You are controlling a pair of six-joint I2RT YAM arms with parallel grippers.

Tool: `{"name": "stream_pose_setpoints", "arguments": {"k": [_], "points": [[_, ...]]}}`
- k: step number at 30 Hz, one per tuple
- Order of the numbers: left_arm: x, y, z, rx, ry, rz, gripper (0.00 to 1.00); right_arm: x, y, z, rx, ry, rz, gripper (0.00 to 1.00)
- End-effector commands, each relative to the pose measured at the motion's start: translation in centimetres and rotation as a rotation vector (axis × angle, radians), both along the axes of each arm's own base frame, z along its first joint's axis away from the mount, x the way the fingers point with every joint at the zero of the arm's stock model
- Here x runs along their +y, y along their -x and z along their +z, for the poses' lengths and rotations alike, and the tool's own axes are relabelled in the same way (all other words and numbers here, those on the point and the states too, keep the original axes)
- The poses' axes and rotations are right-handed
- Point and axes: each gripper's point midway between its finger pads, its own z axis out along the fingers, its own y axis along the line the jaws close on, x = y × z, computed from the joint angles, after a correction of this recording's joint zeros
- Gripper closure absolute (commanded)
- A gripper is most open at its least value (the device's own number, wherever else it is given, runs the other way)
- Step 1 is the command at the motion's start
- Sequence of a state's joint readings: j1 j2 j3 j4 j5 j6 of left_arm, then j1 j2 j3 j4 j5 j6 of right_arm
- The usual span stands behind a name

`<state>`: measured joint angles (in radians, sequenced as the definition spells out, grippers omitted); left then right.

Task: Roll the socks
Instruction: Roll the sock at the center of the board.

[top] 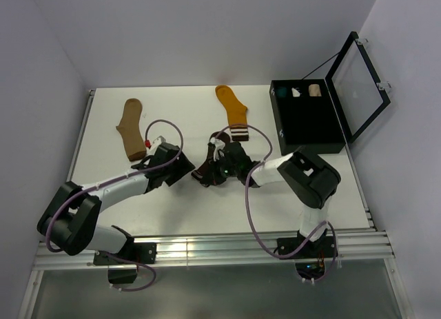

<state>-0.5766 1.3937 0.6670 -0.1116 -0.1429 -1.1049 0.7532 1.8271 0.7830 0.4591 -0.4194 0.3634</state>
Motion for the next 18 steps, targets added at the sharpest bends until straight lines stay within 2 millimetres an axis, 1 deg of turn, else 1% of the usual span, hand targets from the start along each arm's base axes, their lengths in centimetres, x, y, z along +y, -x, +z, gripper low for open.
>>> {"name": "stream_pose_setpoints", "arguments": {"k": [1, 2, 3, 5, 6, 8, 9, 13, 18], "points": [[-0.6, -0.9, 1.4, -0.075, 0.07, 0.019, 0.26, 0.5, 1.4, 0.6, 0.141, -0.127, 0.051, 1.0], [-0.9, -1.1, 1.7, -0.09, 0.09, 0.015, 0.25, 0.2, 1.3, 0.2, 0.176, -0.141, 0.052, 1.0], [-0.8, -0.9, 1.3, -0.087, 0.091, 0.014, 0.26, 0.2, 1.0, 0.5, 0.196, -0.169, 0.039, 1.0], [-1.0, -0.9, 1.5, -0.095, 0.111, 0.01, 0.26, -0.1, 1.2, 0.0, 0.246, -0.194, 0.038, 1.0], [-1.1, -0.6, 1.2, -0.09, 0.116, 0.003, 0.26, -0.4, 0.6, 0.2, 0.261, -0.218, 0.017, 1.0], [-1.3, -0.7, 1.3, -0.1, 0.14, 0.006, 0.26, -0.7, 0.7, -0.2, 0.297, -0.237, 0.011, 1.0], [-1.4, -0.4, 1.0, -0.093, 0.145, 0.001, 0.27, -0.8, 0.2, 0.0, 0.31, -0.255, -0.006, 1.0], [-1.8, -0.4, 0.1, -0.066, 0.154, -0.007, 0.27, -1.4, 0.0, -0.6, 0.351, -0.267, -0.033, 1.0], [-2.3, -0.7, -0.2, -0.055, 0.157, -0.015, 0.31, -1.5, -0.2, -1.1, 0.395, -0.274, -0.047, 1.0]]}}
